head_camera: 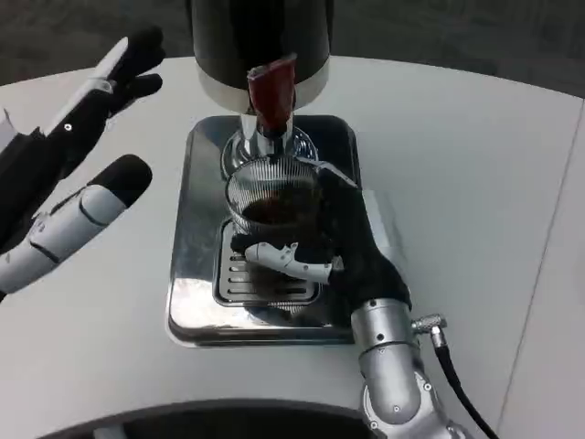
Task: Grasp the cup under the faucet to collect the drink, then remove the cup.
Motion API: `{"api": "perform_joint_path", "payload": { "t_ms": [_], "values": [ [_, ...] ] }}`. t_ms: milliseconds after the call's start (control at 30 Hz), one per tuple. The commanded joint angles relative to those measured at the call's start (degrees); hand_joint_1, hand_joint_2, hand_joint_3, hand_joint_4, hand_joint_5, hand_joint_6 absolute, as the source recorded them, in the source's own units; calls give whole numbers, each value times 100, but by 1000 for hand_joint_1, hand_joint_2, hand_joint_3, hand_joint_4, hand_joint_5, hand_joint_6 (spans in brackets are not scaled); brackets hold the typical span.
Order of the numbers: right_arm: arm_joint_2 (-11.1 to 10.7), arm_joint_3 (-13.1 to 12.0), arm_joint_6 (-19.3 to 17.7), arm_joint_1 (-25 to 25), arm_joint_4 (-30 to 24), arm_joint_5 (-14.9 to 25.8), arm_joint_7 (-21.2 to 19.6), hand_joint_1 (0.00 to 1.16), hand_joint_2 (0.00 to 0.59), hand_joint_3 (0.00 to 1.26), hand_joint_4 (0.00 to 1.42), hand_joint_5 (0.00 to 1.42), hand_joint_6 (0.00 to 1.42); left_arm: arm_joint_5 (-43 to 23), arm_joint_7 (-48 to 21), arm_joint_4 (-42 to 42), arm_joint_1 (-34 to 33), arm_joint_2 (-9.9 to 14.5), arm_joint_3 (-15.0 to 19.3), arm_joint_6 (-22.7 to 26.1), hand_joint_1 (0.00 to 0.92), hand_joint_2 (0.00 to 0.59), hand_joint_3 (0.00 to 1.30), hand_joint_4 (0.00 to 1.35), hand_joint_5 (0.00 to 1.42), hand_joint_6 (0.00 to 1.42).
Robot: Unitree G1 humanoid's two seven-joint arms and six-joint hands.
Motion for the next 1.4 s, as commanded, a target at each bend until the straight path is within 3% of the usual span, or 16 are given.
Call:
{"api": "perform_joint_path", "payload": {
  "t_ms": [33, 367, 767, 1167, 1267, 1400],
  "values": [
    [286, 16, 4, -7, 268, 20, -262, 1054, 151, 522, 713, 734, 911, -102, -54, 87, -97, 134, 7, 13, 0, 225, 0, 0, 58, 24],
    [294, 141, 13, 266, -109, -26, -544, 1088, 113, 659, 862, 909, 1174, 0, -147, 39, 280, 185, 14, -30, 0, 226, 0, 0, 56, 18],
    [193, 350, 201, 627, -675, -96, -319, 1113, 88, 689, 900, 927, 1233, 180, -179, -168, 1347, 177, 302, -202, 0, 228, 0, 0, 20, 0],
    [72, 589, 424, 1167, -1721, -652, -264, 1119, 78, 697, 913, 942, 1261, 769, -158, -187, 1740, 298, 308, -407, 0, 224, 0, 0, 0, 0],
    [-28, 723, 510, 1330, -2063, -955, -187, 1119, 77, 697, 913, 944, 1263, 896, -179, -224, 1847, 346, 292, -422, 0, 199, 0, 0, 0, 0],
    [-74, 768, 557, 1591, -2426, -1015, -28, 1115, 71, 697, 913, 940, 1280, 1141, -130, -317, 2000, 383, 320, -404, 0, 177, 0, 0, 0, 0]
  ]
}}
